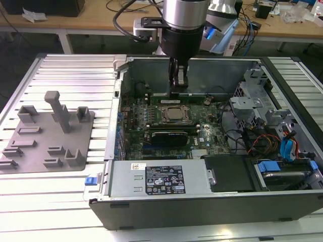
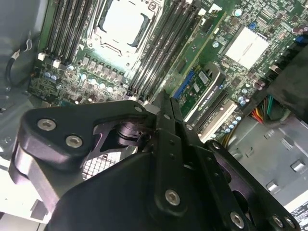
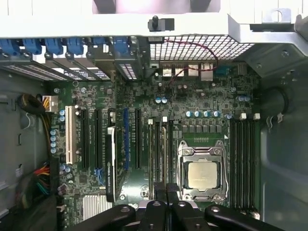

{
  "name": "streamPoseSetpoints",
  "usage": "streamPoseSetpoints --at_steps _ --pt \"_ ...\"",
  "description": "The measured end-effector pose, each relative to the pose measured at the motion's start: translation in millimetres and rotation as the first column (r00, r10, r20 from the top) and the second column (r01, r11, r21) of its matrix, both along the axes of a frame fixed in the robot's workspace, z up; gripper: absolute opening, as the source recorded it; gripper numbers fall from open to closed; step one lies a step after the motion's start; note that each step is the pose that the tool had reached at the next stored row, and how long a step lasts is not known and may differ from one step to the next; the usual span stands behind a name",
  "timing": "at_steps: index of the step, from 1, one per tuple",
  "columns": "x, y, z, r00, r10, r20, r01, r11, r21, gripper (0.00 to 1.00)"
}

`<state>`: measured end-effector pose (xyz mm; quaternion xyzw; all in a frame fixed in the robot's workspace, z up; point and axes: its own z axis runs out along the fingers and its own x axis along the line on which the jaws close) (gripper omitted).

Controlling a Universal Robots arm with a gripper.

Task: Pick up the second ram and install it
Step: 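Pick up the second ram and move it above second insertion slot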

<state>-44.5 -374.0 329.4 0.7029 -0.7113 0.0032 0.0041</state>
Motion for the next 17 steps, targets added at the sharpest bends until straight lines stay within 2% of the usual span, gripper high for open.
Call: streamPoseSetpoints --at_steps 5,8,14,17 --pt "-1.2 0.4 -9.8 1.0 0.0 0.0006 0.0 1.0 -0.0002 0.09" --pt "-1.6 0.4 -19.1 1.0 0.0 0.0077 0.0 1.0 -0.0001 0.09" --pt "-3.9 0.5 -28.8 0.9999 0.0 0.0171 0.0 1.0 -0.0001 0.09" --pt "-4.0 2.9 -31.8 0.9998 0.0 0.019 0.0 1.0 -0.0001 0.09"
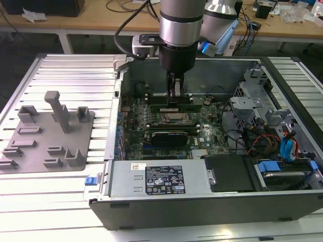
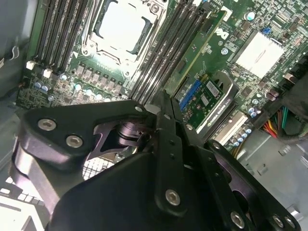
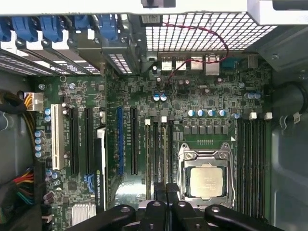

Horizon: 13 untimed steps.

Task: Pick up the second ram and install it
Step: 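Pick up the second ram and move it above second insertion slot, then insert the second ram into the second slot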

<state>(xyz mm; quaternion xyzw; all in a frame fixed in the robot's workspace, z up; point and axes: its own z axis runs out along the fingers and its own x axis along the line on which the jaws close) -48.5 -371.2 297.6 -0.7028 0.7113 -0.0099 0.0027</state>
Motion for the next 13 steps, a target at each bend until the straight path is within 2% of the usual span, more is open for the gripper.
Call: streamPoseSetpoints --at_steps 3,13 --pt "-0.5 0.6 -2.4 1.0 0.0 0.0004 0.0 1.0 -0.0004 0.09" --pt "-0.6 0.6 -2.4 1.0 0.0 0.0005 0.0 1.0 -0.0007 0.09"
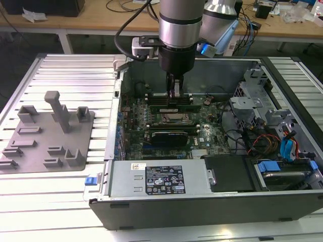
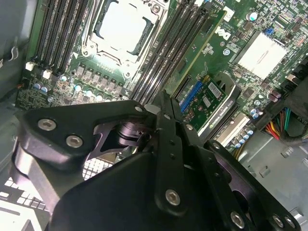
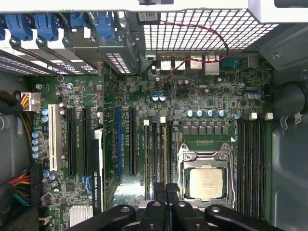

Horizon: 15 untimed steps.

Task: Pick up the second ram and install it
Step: 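Insert the second ram into the second slot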

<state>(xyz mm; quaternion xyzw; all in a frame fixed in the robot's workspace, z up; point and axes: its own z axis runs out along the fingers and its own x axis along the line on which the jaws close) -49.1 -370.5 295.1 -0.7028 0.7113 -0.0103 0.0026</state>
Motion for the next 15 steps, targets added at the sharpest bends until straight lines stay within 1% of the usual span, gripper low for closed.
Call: streamPoseSetpoints --at_steps 4,6,8,9,13,15 --pt "0.1 0.1 -0.5 1.0 0.0 0.0001 0.0 1.0 0.0002 0.09" --pt "0.0 0.0 -6.5 1.0 0.0 0.0 0.0 1.0 0.0 0.09" --pt "0.0 0.1 -15.9 1.0 0.0 0.0 0.0 1.0 -0.0001 0.09" --pt "0.0 0.1 -18.7 1.0 0.0 0.0001 0.0 1.0 0.0001 0.09" --pt "0.0 0.1 -26.2 1.0 -0.007 0.0 0.007 1.0 0.0003 0.09" --pt "0.0 0.0 -26.9 0.9999 -0.015 -0.0001 0.015 0.9999 0.0004 0.09"
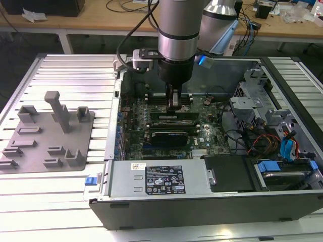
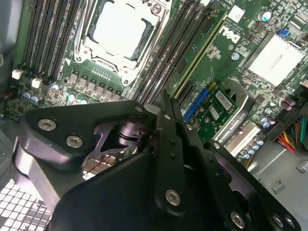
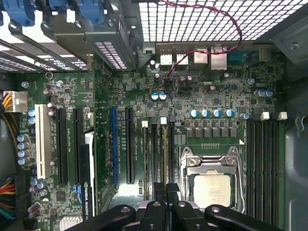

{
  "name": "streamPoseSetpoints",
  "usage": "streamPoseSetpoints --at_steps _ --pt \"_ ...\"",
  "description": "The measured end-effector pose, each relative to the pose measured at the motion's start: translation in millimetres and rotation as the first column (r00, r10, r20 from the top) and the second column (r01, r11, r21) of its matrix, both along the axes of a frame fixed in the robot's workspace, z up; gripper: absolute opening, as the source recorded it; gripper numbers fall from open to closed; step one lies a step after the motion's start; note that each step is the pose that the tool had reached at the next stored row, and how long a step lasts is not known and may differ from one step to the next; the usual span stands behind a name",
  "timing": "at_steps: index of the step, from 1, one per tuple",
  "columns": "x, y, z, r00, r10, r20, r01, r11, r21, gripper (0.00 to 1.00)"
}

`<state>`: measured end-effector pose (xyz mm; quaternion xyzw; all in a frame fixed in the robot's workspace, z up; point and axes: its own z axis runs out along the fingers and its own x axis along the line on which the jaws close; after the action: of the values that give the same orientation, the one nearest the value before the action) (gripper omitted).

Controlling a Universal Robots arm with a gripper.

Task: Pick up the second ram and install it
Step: 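Insert the second ram into the second slot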

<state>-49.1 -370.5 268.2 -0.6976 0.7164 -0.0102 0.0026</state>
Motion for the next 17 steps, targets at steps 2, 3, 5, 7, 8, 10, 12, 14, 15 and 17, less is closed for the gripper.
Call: streamPoseSetpoints --at_steps 2,3,5,7,8,10,12,14,15,17 --pt "0.0 0.1 -2.7 1.0 -0.002 0.0002 0.002 1.0 0.0016 0.09" --pt "0.0 0.1 -3.8 1.0 -0.002 0.0002 0.002 1.0 0.0018 0.09" --pt "0.1 0.2 -6.0 1.0 -0.001 0.0006 0.001 1.0 0.002 0.09" --pt "0.0 0.5 -8.6 1.0 -0.001 0.0007 0.001 1.0 0.0021 0.09" --pt "0.0 0.5 -9.5 1.0 -0.001 0.0007 0.001 1.0 0.002 0.09" --pt "0.0 1.2 -11.9 1.0 -0.002 0.0006 0.002 1.0 0.002 0.09" --pt "0.0 2.1 -13.4 1.0 -0.001 0.0006 0.001 1.0 0.0025 0.09" --pt "0.0 2.8 -14.3 1.0 -0.001 0.0008 0.001 1.0 0.0044 0.09" --pt "0.0 3.4 -15.0 1.0 -0.001 0.001 0.001 1.0 0.0064 0.09" --pt "0.0 5.0 -17.8 1.0 -0.001 0.0012 0.001 1.0 0.0092 0.09"
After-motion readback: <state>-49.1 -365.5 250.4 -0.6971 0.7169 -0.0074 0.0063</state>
